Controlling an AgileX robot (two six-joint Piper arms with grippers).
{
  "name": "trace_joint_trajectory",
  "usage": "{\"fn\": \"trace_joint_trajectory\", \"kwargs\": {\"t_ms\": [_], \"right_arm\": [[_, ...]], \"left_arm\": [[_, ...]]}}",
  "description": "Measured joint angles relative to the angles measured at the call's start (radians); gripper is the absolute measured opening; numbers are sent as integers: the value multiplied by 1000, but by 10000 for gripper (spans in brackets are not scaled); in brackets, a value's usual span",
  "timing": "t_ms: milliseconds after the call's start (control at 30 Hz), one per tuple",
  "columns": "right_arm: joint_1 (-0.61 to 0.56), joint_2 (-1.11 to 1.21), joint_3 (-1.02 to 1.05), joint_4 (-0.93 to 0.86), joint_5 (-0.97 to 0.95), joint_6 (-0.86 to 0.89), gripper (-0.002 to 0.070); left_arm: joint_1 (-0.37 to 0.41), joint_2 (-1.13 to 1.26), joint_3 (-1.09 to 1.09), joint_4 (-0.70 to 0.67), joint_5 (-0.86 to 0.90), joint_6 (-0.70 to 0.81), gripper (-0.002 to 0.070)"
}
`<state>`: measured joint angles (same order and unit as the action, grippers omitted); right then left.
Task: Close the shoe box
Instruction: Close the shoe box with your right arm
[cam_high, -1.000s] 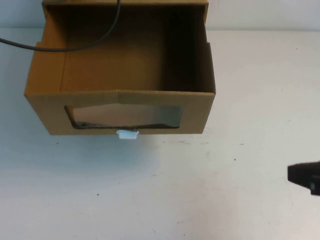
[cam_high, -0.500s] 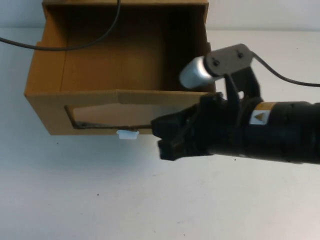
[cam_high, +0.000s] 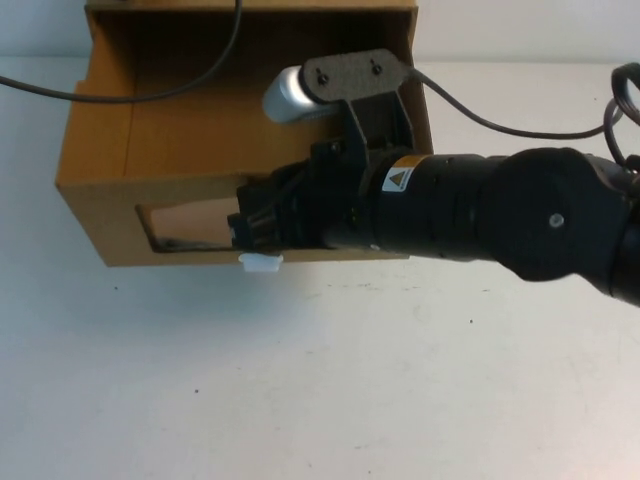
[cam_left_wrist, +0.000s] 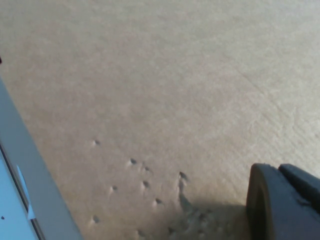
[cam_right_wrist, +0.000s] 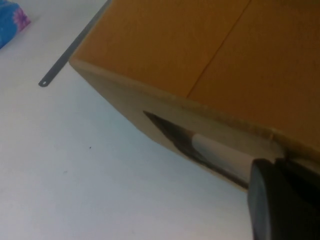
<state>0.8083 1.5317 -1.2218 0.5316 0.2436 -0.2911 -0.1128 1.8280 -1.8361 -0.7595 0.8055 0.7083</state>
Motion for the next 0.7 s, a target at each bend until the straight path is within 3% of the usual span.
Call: {"fn": "trace_joint_trajectory", "kwargs": {"t_ms": [700], "right_arm": [[-130, 239, -345, -22, 18, 2, -11]], "left_arm": [[0, 0, 0, 0, 0, -2, -2]]}}
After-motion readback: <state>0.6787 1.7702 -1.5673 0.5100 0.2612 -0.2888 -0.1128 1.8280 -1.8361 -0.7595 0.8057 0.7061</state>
